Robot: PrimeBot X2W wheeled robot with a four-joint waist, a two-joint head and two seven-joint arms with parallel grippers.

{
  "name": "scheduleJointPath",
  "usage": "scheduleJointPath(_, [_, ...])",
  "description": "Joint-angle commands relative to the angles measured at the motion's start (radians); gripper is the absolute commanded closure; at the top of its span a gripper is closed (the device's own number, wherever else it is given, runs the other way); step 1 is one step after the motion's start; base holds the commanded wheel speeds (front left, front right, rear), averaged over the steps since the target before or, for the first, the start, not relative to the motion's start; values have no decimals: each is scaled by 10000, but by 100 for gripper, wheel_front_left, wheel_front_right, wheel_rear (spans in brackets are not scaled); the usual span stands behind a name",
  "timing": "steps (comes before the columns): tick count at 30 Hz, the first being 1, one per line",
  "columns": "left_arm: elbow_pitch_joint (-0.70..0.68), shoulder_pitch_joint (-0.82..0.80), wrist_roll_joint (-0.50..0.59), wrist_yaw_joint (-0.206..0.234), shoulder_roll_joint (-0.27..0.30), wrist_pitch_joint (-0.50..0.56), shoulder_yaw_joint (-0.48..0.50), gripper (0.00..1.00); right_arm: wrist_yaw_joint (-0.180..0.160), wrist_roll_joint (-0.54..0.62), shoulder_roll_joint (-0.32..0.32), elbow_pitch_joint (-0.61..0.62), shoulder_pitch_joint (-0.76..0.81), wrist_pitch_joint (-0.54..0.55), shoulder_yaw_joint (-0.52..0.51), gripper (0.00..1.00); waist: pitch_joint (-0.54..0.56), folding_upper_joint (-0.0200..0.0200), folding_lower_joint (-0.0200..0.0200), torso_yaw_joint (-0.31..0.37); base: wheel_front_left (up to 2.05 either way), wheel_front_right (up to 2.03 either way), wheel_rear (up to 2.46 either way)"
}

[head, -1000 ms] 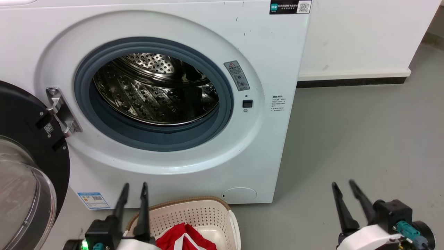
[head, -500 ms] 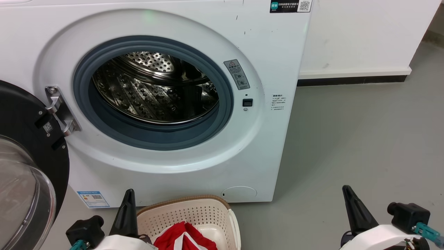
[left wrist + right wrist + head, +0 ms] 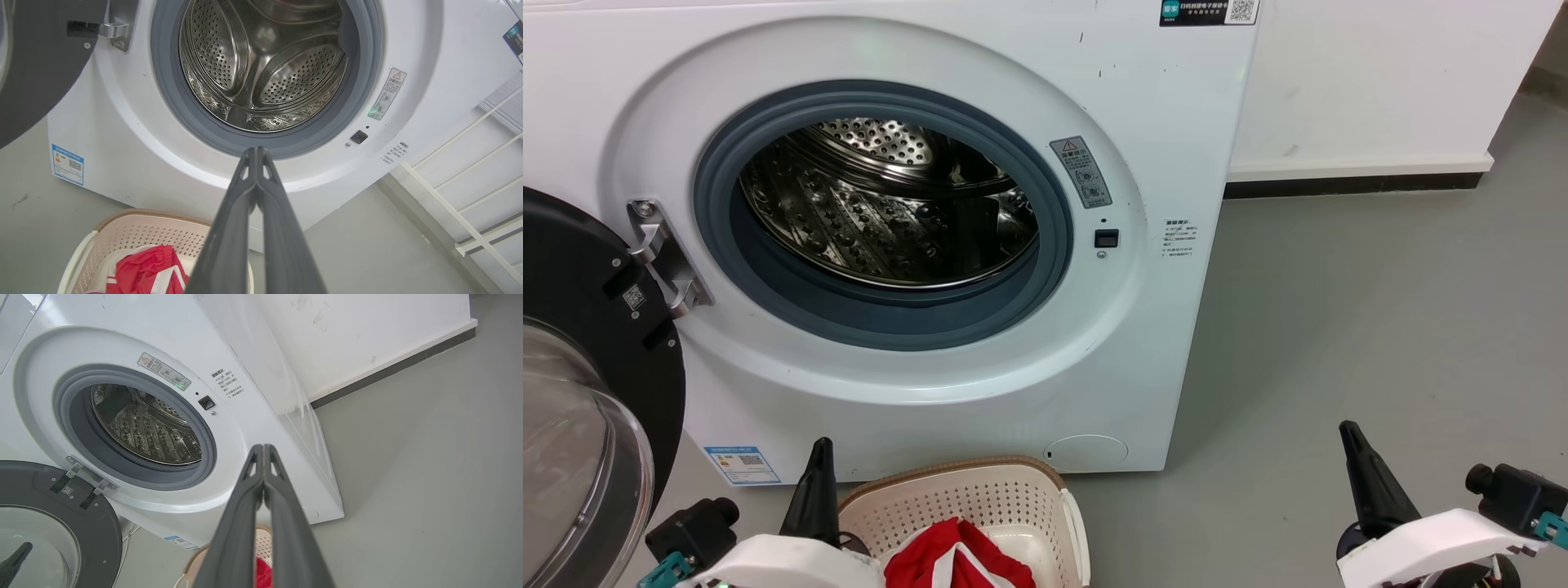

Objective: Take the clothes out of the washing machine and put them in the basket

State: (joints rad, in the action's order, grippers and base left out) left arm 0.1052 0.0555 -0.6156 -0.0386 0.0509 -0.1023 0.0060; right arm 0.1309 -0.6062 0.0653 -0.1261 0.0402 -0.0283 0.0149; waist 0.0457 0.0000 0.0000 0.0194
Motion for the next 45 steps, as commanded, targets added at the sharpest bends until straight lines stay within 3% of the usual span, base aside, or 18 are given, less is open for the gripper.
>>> scheduleJointPath(1, [-69,-296,-301,-62,10,48,57,100,1,-359,82,83,-308,29,-36,100,-5,0,0,-2,0,0,0])
scheduleJointPath(45, [792,-1146,-5977,-591,2,1307,676,100,0,-6272,144,-644,-1033,635,-522,100,-237,0,0,-94,0,0,0])
